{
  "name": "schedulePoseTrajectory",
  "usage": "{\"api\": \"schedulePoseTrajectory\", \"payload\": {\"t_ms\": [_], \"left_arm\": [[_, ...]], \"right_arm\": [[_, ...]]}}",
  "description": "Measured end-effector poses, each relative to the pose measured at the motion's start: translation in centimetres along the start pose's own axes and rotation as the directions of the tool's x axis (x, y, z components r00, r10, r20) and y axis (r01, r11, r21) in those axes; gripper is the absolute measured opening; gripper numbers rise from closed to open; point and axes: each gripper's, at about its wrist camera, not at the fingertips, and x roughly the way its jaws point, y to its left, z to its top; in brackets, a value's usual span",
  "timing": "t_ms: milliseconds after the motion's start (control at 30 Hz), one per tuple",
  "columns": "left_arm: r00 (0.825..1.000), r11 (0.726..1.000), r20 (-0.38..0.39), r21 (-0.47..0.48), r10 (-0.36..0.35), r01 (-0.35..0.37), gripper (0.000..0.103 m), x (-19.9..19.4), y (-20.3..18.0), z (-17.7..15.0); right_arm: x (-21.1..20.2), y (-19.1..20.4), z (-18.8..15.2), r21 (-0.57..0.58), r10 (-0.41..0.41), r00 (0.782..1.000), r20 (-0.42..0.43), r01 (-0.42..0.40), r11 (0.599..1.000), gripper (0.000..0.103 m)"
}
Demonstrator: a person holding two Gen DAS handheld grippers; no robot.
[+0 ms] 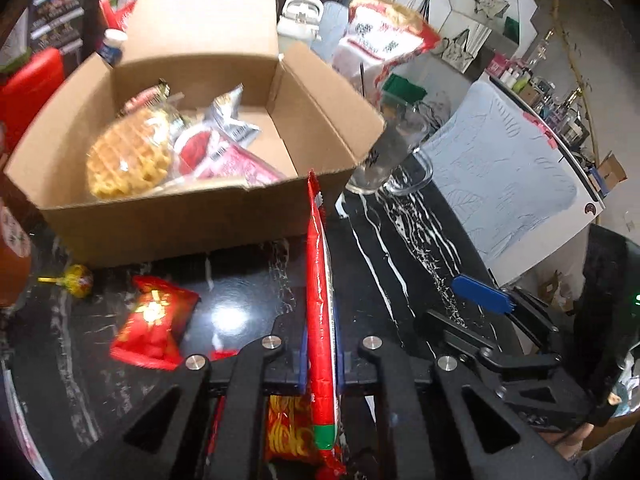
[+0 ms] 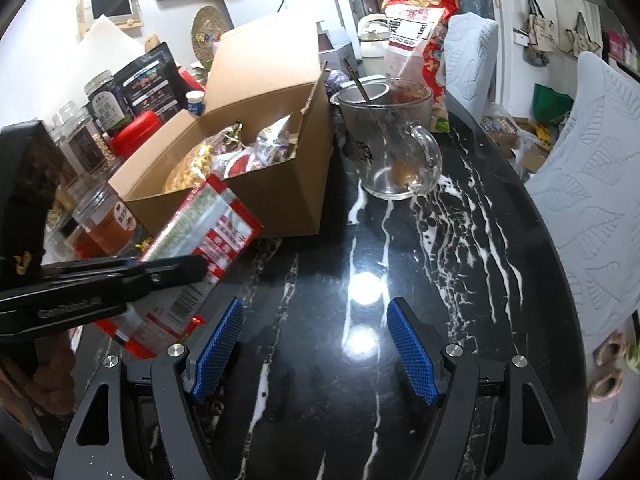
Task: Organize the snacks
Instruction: 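Grasp the red-and-white spicy strip packet with the left gripper, then grasp the red gold-printed pouch with the right gripper while the left gripper holds the spicy packet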
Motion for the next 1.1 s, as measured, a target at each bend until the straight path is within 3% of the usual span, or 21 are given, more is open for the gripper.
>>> {"api": "schedulePoseTrajectory", "payload": {"t_ms": [400,567,667,900,1100], "left_arm": [[0.996,0.995,0.053,-0.077,0.065,-0.06,0.01,-6.0,3.3,-3.3],[0.994,0.989,0.063,-0.127,0.087,-0.078,0.01,-7.4,5.2,-5.3],[0.991,0.984,0.072,-0.147,0.108,-0.097,0.01,-8.2,5.9,-6.3],[0.987,0.975,0.084,-0.185,0.137,-0.12,0.01,-9.4,7.3,-8.1],[0.989,0.971,0.075,-0.21,0.13,-0.111,0.01,-9.5,8.1,-9.2]], "right_arm": [[0.5,4.0,-1.1,-0.071,0.084,0.995,-0.045,-0.087,0.994,0.075],[2.2,6.8,-2.0,-0.155,0.16,0.981,-0.108,-0.176,0.972,0.096],[3.7,8.4,-2.5,-0.219,0.18,0.967,-0.178,-0.217,0.951,0.097],[6.6,10.3,-3.5,-0.292,0.133,0.941,-0.311,-0.228,0.929,0.097],[7.1,11.3,-4.5,-0.365,0.049,0.954,-0.296,-0.16,0.917,0.097]]}}
